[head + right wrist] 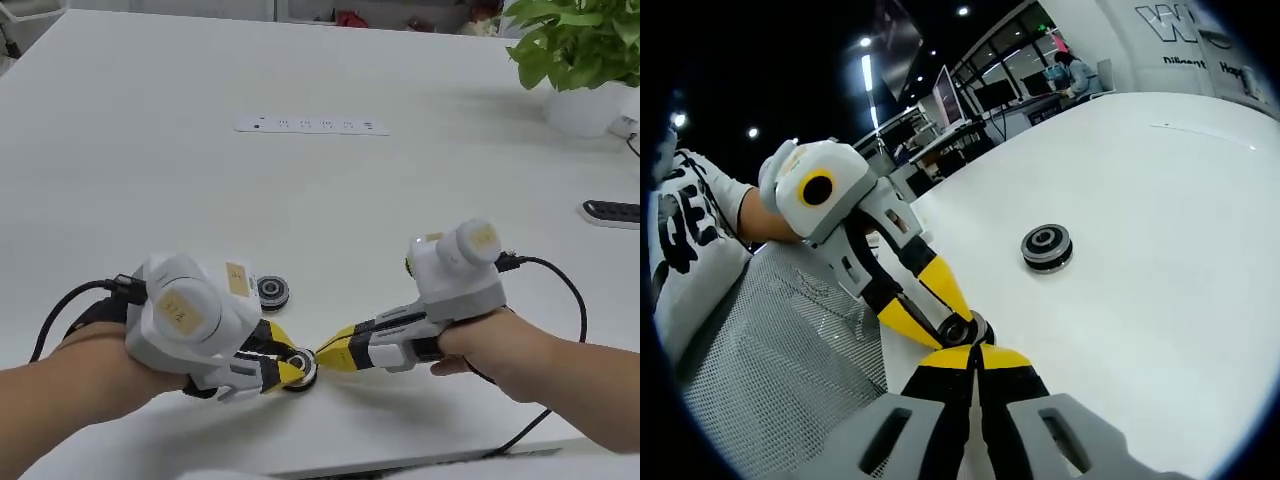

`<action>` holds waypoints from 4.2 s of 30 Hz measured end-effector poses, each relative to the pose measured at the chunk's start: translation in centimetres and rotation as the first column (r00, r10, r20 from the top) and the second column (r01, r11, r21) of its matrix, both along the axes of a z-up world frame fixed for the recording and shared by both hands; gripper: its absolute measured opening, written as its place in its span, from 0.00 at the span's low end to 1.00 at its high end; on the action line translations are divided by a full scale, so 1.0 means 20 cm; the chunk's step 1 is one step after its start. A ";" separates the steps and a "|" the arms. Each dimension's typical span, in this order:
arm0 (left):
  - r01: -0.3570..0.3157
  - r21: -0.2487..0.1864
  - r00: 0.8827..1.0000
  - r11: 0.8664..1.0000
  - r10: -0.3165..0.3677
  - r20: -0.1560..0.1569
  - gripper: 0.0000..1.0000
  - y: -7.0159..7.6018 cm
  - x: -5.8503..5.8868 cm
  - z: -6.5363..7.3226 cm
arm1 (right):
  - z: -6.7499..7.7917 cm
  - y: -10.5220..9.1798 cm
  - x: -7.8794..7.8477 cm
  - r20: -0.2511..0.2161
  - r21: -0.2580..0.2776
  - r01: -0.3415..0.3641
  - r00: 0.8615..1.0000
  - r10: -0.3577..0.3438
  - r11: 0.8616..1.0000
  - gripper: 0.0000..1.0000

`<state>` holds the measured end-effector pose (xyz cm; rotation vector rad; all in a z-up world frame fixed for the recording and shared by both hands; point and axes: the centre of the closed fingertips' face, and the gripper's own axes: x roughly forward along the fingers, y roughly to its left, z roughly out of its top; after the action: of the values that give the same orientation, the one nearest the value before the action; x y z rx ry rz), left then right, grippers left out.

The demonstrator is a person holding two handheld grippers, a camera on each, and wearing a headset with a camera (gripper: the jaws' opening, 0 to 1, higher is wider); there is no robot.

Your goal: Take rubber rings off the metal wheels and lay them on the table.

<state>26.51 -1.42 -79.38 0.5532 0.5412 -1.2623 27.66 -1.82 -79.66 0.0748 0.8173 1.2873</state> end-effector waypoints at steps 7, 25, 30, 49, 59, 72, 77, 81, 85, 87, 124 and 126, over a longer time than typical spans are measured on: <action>-0.001 0.008 1.000 1.000 0.001 0.002 0.14 0.00 0.00 0.00 | 0.01 0.01 -0.01 -0.030 0.018 0.016 0.999 -0.015 1.000 0.00; -0.004 0.022 1.000 1.000 0.004 -0.001 0.13 0.00 0.00 0.00 | 0.03 0.04 -0.04 -0.044 0.032 0.003 0.999 -0.002 0.999 0.00; 0.001 0.025 1.000 1.000 -0.001 0.001 0.13 0.00 0.00 0.00 | 0.04 0.05 -0.05 -0.040 0.037 -0.012 0.999 0.014 0.999 0.00; 0.001 0.025 1.000 1.000 -0.001 0.001 0.14 -0.01 0.00 0.00 | 0.05 0.06 -0.05 -0.021 0.058 -0.029 0.999 0.030 0.998 0.00; 0.006 0.026 1.000 1.000 -0.005 -0.004 0.14 0.00 -0.01 0.00 | 0.05 0.05 -0.03 -0.017 0.056 -0.010 1.000 0.011 0.998 0.00; -0.002 -0.006 1.000 1.000 0.002 -0.015 0.17 0.03 -0.01 0.07 | 0.06 0.05 -0.03 -0.021 0.064 0.000 1.000 0.001 0.998 0.00; -0.003 -0.037 1.000 0.999 0.003 -0.014 0.19 0.04 -0.03 0.13 | 0.07 0.05 -0.03 -0.024 0.072 -0.001 1.000 0.003 0.997 0.00; -0.003 -0.052 1.000 0.999 0.003 -0.010 0.22 0.05 -0.05 0.17 | 0.09 0.06 -0.03 -0.025 0.079 -0.002 1.000 0.004 0.997 0.00; -0.024 -0.074 1.000 0.997 0.023 -0.012 0.26 0.07 -0.05 0.21 | 0.10 0.06 -0.03 -0.023 0.087 0.000 1.000 0.002 0.996 0.00; -0.039 -0.094 0.999 0.995 0.038 -0.009 0.28 0.07 -0.05 0.24 | 0.11 0.06 -0.03 -0.023 0.093 0.002 1.000 0.000 0.996 0.00; -0.192 -0.172 0.981 0.966 0.193 -0.010 0.55 0.35 -0.08 0.38 | 0.25 0.18 0.01 0.018 0.126 -0.028 1.000 0.026 0.992 0.00; -0.199 -0.174 0.980 0.964 0.200 -0.011 0.55 0.36 -0.08 0.38 | 0.25 0.19 0.01 0.020 0.124 -0.033 0.999 0.031 0.992 0.00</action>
<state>24.87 5.68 -71.76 0.3465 0.4632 -1.1025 27.89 1.98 -74.59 0.1496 0.7245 1.3670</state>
